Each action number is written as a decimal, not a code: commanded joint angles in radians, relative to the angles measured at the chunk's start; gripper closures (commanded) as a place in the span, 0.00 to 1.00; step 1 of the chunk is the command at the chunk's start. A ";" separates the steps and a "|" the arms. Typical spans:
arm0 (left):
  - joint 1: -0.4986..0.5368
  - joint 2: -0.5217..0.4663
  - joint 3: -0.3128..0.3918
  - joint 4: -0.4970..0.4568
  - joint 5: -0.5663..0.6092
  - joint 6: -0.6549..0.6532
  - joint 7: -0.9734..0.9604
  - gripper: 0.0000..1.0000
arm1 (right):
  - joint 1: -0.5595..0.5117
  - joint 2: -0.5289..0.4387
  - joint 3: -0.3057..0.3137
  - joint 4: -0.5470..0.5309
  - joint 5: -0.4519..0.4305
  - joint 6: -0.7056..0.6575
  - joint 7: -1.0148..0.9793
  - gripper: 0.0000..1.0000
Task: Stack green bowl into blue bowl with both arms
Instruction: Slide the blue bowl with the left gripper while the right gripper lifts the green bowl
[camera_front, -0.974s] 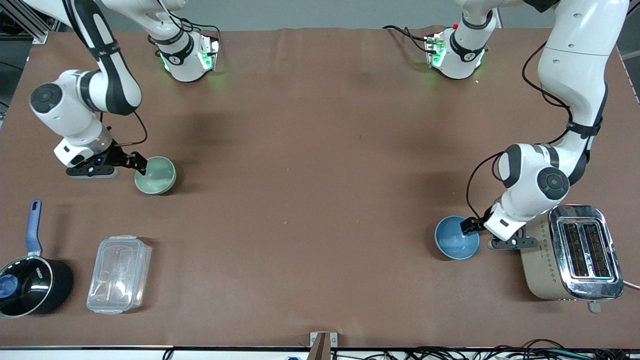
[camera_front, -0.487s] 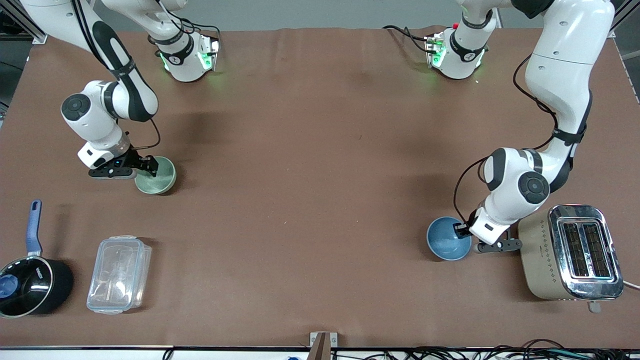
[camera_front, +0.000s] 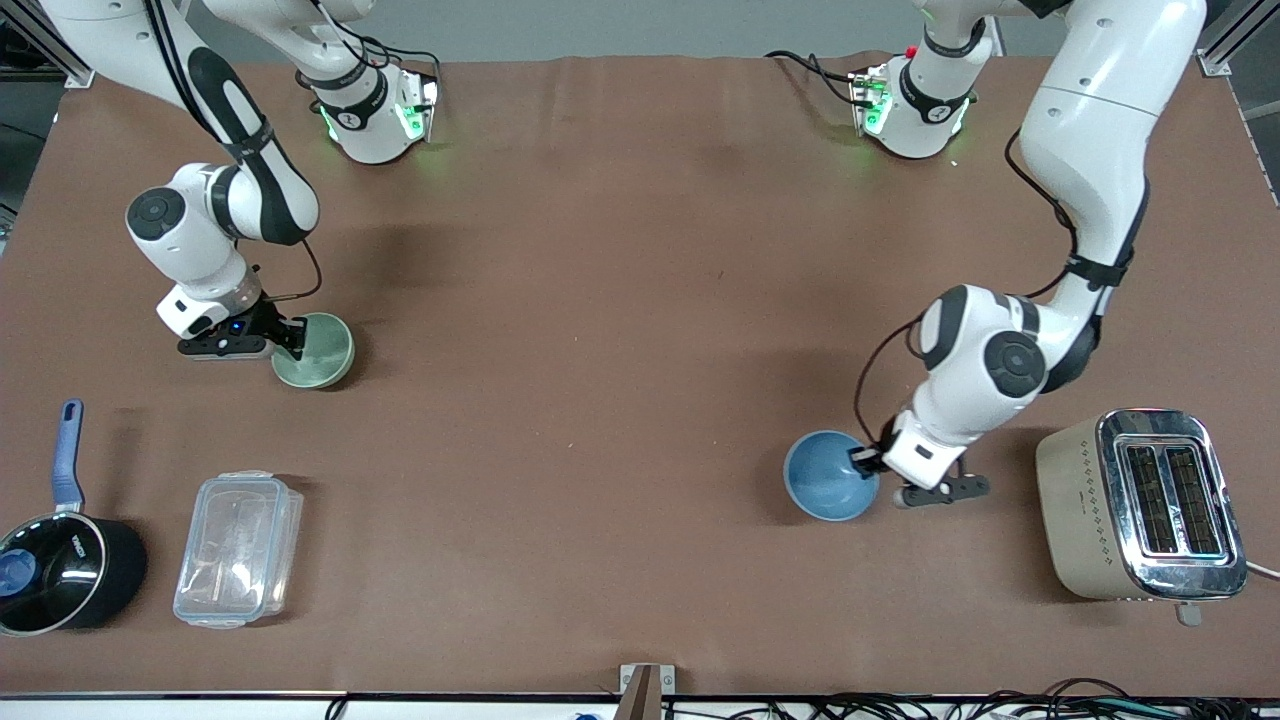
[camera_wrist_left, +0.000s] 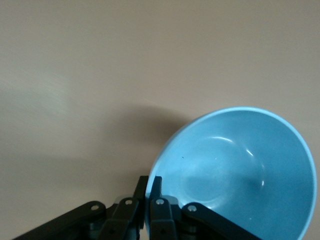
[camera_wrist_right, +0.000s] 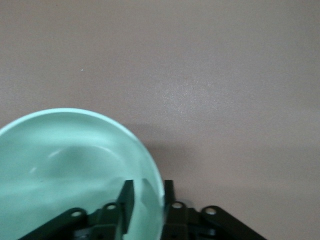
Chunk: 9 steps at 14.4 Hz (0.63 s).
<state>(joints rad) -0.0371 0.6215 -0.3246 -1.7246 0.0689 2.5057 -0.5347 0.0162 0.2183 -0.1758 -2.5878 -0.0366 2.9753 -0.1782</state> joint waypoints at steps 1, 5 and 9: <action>-0.116 -0.016 -0.025 0.048 0.023 -0.054 -0.241 1.00 | -0.009 -0.005 0.004 -0.018 -0.014 0.019 -0.009 1.00; -0.309 0.053 -0.021 0.121 0.025 -0.054 -0.494 1.00 | -0.002 -0.065 0.005 -0.011 -0.012 -0.068 -0.040 1.00; -0.472 0.135 0.015 0.197 0.025 -0.042 -0.593 1.00 | 0.037 -0.213 0.018 0.118 -0.009 -0.484 -0.017 1.00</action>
<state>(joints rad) -0.4540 0.7009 -0.3399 -1.5981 0.0727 2.4688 -1.1025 0.0319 0.1101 -0.1645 -2.5231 -0.0371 2.6893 -0.2056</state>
